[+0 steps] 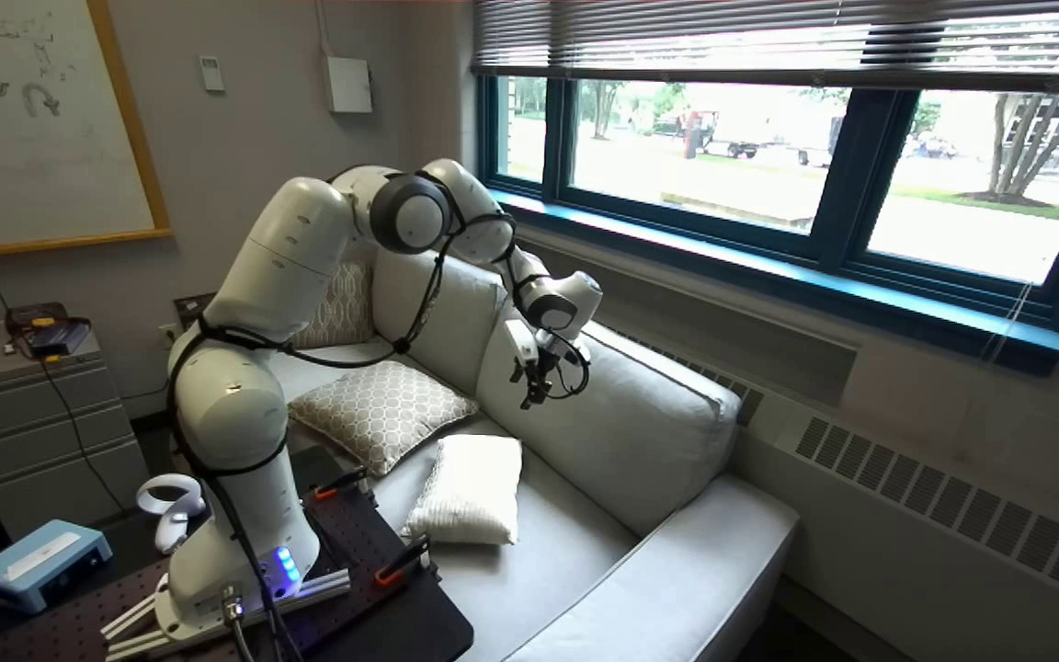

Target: Place the small pillow against the right armrest, move the pillow in the middle of the couch to the right side of the couch

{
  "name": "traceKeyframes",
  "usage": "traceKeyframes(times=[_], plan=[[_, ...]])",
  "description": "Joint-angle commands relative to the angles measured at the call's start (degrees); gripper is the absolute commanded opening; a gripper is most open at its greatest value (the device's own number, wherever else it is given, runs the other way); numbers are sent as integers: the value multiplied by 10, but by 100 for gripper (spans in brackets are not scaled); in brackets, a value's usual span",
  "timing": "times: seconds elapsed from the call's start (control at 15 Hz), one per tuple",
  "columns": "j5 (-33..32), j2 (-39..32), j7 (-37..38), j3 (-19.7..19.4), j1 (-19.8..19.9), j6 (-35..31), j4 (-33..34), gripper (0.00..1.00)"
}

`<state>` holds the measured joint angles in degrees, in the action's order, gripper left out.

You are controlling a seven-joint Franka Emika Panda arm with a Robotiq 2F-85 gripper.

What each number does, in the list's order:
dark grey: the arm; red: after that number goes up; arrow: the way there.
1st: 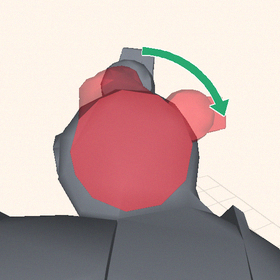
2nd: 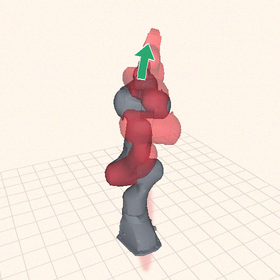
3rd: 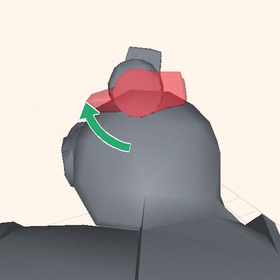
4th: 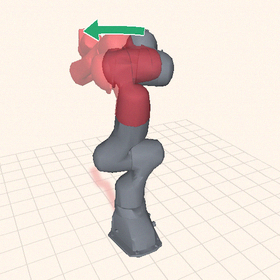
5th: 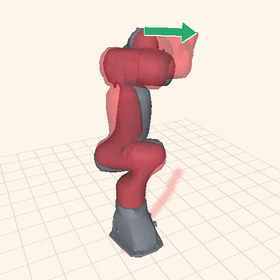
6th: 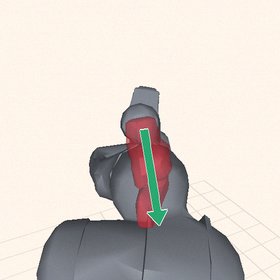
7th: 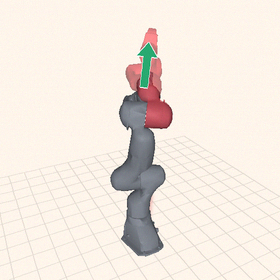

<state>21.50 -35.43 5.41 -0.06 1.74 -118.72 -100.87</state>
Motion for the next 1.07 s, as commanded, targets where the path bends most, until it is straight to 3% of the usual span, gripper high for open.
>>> traceKeyframes(times=[0.0, 0.67, 0.87, 1.0], plan=[[-18, -140, -21, 14, 10, 6, 131, 100], [-39, -425, -6, 26, 38, 56, 378, 100], [-25, -415, -3, 45, 39, 88, 359, 100], [-26, -408, -15, 28, 29, 54, 328, 100]])
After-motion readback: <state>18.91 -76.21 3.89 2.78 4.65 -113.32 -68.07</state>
